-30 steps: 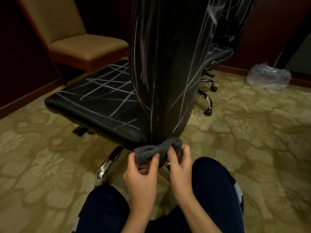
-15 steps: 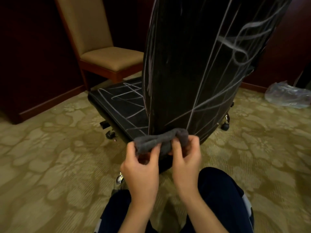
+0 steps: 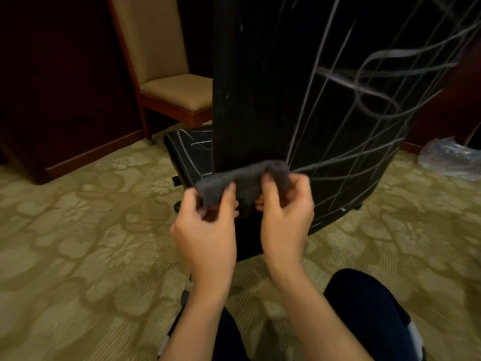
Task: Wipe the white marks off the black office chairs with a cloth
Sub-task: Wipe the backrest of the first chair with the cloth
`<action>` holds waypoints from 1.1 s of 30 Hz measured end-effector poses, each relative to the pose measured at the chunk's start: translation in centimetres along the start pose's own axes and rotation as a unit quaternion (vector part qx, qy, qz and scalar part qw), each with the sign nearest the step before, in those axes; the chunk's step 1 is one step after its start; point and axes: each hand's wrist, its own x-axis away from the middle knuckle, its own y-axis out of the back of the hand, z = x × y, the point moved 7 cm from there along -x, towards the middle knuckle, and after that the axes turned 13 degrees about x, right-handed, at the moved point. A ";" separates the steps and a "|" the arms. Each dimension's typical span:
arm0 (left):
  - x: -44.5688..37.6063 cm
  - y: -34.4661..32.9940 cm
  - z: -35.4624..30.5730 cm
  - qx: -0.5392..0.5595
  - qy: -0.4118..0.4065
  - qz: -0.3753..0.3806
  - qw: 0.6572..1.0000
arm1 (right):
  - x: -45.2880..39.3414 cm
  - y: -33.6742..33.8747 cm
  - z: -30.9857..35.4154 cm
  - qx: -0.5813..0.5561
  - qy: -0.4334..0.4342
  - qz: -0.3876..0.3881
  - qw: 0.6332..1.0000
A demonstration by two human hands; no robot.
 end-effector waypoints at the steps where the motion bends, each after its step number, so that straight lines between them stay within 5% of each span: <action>1: -0.8 -0.1 -0.4 -0.004 -0.007 0.000 1.000 | -0.6 -0.3 0.5 -0.003 0.002 0.001 1.000; 9: 1.0 2.5 3.5 -0.065 0.051 -0.020 0.996 | 3.2 -1.4 -5.3 0.042 -0.079 0.018 0.996; 17: -4.2 0.9 0.3 -0.029 0.013 -0.015 0.999 | -1.2 -3.2 1.7 0.056 0.043 -0.023 0.997; 24: 0.1 4.2 8.6 -0.108 0.081 -0.016 0.991 | 3.8 -3.9 -9.6 0.132 -0.059 0.028 0.989; 33: 1.0 6.1 14.2 -0.109 0.166 -0.015 0.980 | 5.6 -4.7 -12.5 0.137 -0.132 0.058 0.980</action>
